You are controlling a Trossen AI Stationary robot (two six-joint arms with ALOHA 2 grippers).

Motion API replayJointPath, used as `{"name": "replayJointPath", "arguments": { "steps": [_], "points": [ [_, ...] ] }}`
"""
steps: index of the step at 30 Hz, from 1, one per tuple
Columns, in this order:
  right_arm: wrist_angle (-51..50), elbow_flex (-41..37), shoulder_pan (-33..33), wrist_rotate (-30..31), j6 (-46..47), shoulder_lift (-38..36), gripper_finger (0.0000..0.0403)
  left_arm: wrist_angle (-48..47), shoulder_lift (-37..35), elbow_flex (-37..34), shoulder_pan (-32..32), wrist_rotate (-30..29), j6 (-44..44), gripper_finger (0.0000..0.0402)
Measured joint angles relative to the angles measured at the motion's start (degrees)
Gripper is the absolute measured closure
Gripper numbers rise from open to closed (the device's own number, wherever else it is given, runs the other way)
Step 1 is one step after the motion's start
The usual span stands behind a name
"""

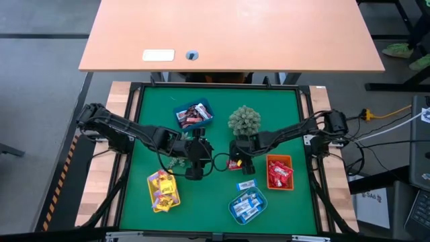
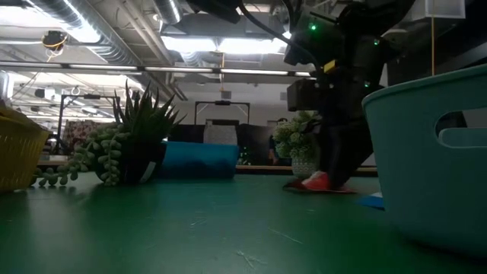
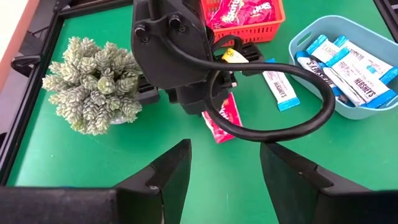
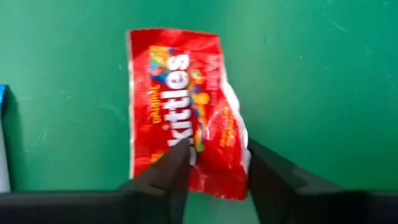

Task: Sort candy
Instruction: Put the red candy into the orange bin

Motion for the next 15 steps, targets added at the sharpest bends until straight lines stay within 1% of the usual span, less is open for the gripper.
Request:
{"name": "replayJointPath", "arguments": {
  "steps": [6, 7, 8, 12, 15],
  "points": [
    [-1.02, 0.49, -0.01, -0.41, -0.09, -0.69, 0.0375, -0.02, 0.00, 0.00, 0.00, 0.00, -0.04, 0.0223],
    [-2.05, 0.92, -0.01, -0.99, -0.19, -0.99, 0.0388, -0.02, 0.01, 0.00, 0.00, 0.00, -0.04, 0.0223],
    [-3.57, 1.36, -0.01, -1.90, -0.20, -1.57, 0.0394, -0.02, 0.02, 0.00, 0.00, 0.00, -0.05, 0.0223],
    [-9.53, 4.46, 1.10, -4.80, 0.12, -5.71, 0.0382, -0.03, 0.04, 0.00, 0.00, 0.00, -0.09, 0.0223],
    [-15.72, 6.12, 3.22, -5.61, 2.24, -9.28, 0.0393, 0.05, 0.05, 0.00, 0.02, -0.13, -0.17, 0.0223]
  ]
}}
